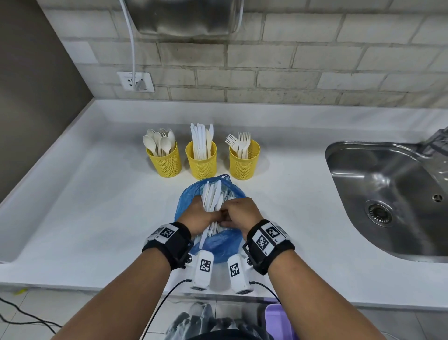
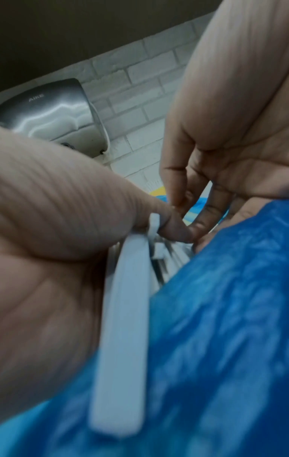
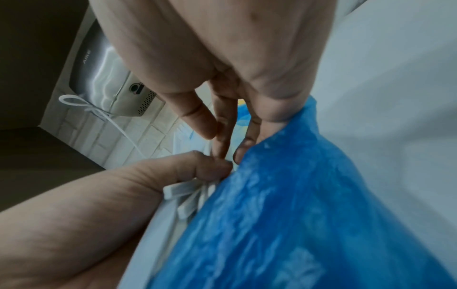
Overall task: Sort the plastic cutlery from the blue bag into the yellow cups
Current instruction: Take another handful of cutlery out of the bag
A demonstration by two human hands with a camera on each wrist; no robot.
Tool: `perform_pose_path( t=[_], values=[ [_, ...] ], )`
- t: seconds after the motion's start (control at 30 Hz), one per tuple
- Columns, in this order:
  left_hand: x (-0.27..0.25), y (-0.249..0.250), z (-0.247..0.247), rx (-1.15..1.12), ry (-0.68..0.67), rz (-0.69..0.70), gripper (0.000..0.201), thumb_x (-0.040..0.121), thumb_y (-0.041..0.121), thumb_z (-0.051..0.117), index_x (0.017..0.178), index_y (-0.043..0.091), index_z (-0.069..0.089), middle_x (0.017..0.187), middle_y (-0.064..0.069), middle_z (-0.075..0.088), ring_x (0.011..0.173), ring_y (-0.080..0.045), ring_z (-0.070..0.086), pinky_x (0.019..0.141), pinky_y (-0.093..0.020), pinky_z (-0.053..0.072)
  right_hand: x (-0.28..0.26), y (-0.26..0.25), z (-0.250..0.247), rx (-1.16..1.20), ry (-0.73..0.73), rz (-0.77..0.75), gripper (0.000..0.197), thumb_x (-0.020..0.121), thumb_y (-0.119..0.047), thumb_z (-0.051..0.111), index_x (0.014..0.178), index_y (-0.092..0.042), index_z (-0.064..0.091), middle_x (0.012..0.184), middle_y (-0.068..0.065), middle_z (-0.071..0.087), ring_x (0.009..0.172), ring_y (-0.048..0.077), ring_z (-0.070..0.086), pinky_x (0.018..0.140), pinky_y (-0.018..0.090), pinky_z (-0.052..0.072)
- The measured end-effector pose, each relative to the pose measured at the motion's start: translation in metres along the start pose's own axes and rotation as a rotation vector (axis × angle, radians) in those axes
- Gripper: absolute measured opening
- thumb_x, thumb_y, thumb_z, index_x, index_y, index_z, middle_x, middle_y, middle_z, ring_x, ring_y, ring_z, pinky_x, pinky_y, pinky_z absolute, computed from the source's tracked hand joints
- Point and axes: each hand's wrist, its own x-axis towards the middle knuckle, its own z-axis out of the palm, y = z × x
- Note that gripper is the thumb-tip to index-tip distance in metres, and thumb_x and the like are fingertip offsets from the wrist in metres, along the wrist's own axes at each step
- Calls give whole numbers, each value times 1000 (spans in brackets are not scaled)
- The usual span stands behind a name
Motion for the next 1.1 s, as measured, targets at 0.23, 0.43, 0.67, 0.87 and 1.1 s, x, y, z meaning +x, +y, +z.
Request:
perform_pose_path(
  t=[0.23,0.43,0.67,0.87,1.1],
  values=[
    [-28,37,-5,-18,-97,109,47,63,17,72,109,9,71,101,-21,74,88,-24,71,84,-41,58,9,-20,-10,53,95,-159,12,70,-28,54,77,-27,64,94,17,72,95,43,70,91,58,56],
    [-33,56,-9,-4,-95,118,45,60,19,75,104,18,74,98,-7,78,94,-28,73,91,-45,58,12,-42,-11,149,78,-252,33,79,-39,60,103,-19,70,105,2,70,102,27,68,93,58,55],
    [-29,72,-7,47,-148,187,58,64,13,86,116,31,68,111,1,76,109,-26,70,104,-51,52,3,-62,-15,195,176,-279,44,71,-58,57,99,-27,73,111,3,69,112,25,62,105,51,48],
    [-28,80,-7,22,-156,275,71,67,9,93,128,28,62,119,4,74,115,-19,68,106,-50,51,-5,-55,-19,111,314,-505,19,96,-19,60,111,-20,73,106,-5,73,96,11,67,90,25,52],
    [-25,82,-10,77,-140,303,71,63,20,95,126,29,63,117,4,75,114,-22,68,106,-54,50,-3,-50,-24,87,301,-545,20,101,-23,54,109,-22,72,103,-6,73,92,3,65,81,22,47]
  ],
)
